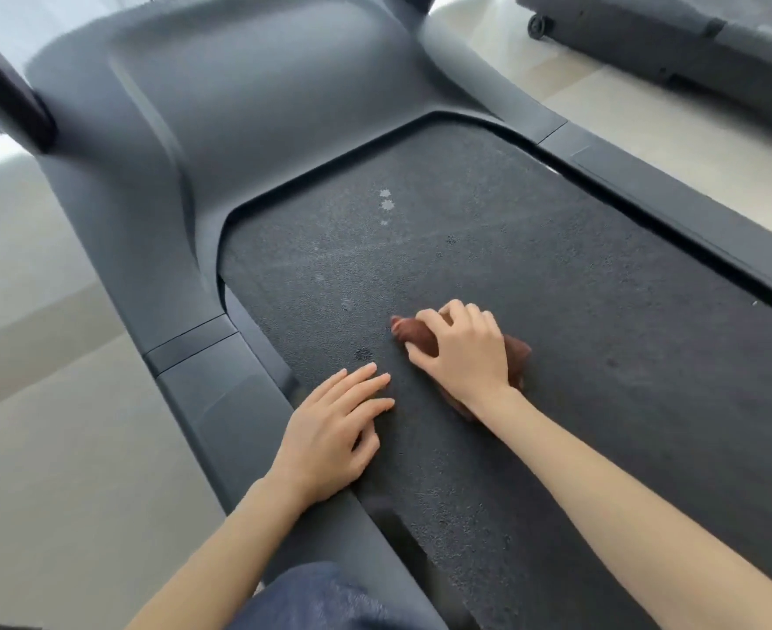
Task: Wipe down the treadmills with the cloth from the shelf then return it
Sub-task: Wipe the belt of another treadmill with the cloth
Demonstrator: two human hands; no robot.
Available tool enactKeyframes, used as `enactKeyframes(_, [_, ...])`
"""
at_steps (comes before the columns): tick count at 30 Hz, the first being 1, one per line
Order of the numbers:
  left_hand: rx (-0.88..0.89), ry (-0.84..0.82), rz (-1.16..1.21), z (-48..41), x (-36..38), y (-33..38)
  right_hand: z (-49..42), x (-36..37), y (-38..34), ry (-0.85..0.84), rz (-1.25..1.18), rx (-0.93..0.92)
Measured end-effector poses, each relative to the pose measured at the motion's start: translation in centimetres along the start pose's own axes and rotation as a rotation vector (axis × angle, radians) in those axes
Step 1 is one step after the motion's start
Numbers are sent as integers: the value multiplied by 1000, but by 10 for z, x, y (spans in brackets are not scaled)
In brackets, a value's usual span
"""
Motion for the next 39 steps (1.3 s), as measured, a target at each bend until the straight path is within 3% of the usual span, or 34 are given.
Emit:
enactKeyframes(3, [-248,88,-84,-2,-22,-50,41,-9,-34,42,-44,-148])
enactKeyframes(7, [-418,-55,-227,-10,-31,-113,49,-5,-49,67,-41,-240])
enactKeyframes(12, [-417,-37,-217,-12,-27,-117,-32,16,-42,83,7,-59])
enactKeyframes(18, [-407,-32,-190,-12,-28,-118,-99,35,-41,-52,115,191])
enactKeyframes(20, [-368,-8,-200,-15,-30,-119,-89,29,-52,-39,101,172])
enactKeyframes(23, [-243,55,-261,-34,-46,-134,-42,14,-89,67,5,-15])
enactKeyframes(27, [-335,-37,-349,-53,-62,-191,0,15,-120,101,12,-140])
enactKeyframes(31, [-354,-15,-328,-55,-54,-207,-54,26,-112,138,33,-111])
enactKeyframes(39, [-336,23,-257,-54,-56,-207,-134,44,-92,-18,100,60])
Point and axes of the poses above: each hand's wrist, its own z-axis away from the middle knuckle, its own x-axis out of the palm, y = z × x, the point moved 5 cm from there along -z, towards the middle knuckle, and after that the axes turned 12 degrees about -x, right-handed, at the moved point
